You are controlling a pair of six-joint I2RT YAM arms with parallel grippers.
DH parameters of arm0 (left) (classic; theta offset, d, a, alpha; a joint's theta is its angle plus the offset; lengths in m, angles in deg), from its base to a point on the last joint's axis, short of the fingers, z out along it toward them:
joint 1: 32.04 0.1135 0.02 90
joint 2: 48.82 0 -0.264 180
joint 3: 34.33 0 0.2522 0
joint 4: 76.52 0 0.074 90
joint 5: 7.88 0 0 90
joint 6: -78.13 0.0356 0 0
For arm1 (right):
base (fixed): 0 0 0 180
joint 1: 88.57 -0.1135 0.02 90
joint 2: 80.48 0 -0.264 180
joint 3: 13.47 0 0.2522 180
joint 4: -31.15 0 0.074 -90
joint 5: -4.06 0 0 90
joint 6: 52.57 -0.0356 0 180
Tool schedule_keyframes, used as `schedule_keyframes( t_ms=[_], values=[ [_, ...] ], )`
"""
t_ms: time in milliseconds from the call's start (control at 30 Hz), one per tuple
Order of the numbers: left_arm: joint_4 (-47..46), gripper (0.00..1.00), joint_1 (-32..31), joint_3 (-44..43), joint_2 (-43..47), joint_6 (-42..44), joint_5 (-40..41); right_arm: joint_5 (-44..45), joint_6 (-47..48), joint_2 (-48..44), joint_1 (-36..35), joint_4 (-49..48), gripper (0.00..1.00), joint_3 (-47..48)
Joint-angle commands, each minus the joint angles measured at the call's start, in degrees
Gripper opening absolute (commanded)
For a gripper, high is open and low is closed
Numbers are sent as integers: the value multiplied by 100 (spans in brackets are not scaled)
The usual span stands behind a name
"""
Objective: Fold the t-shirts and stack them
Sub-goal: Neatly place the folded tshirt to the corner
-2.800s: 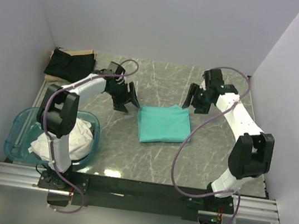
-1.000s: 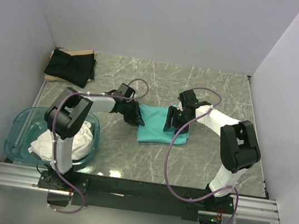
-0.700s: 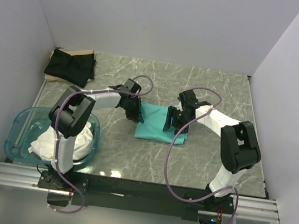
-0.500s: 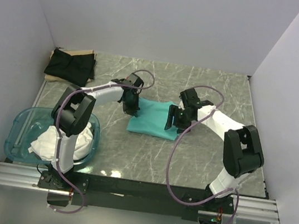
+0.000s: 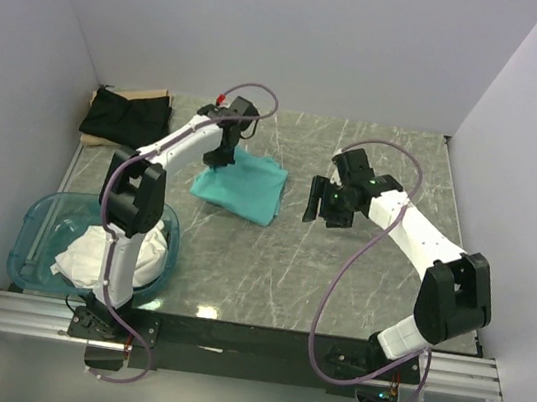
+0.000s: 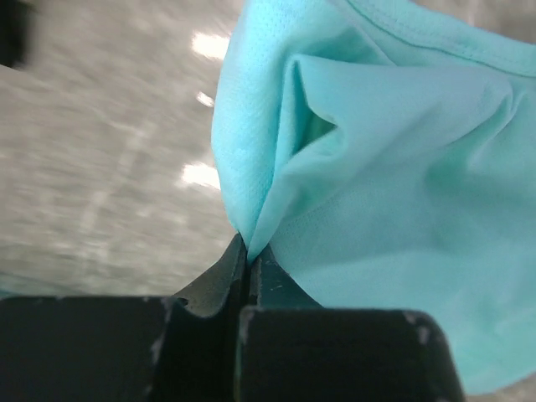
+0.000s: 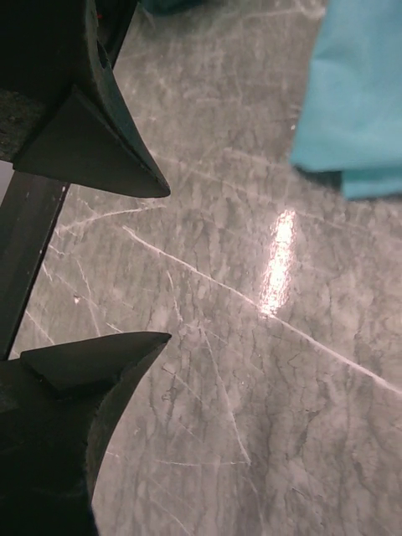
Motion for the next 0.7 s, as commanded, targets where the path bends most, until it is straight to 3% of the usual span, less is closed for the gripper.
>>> schedule_keyframes(
  t_ms=[0,367,667],
  values=[
    [607,0,211,-683,-108,294,857,58,108,-277,-5,227,72,337],
    [1056,0,826,-2152,-881,1208,1490,-250,-270,-480,153,-90,72,-84],
    [565,0,1608,-2390,-856,1446,1034,-224,-236,-59,206,42,72,354]
  ],
)
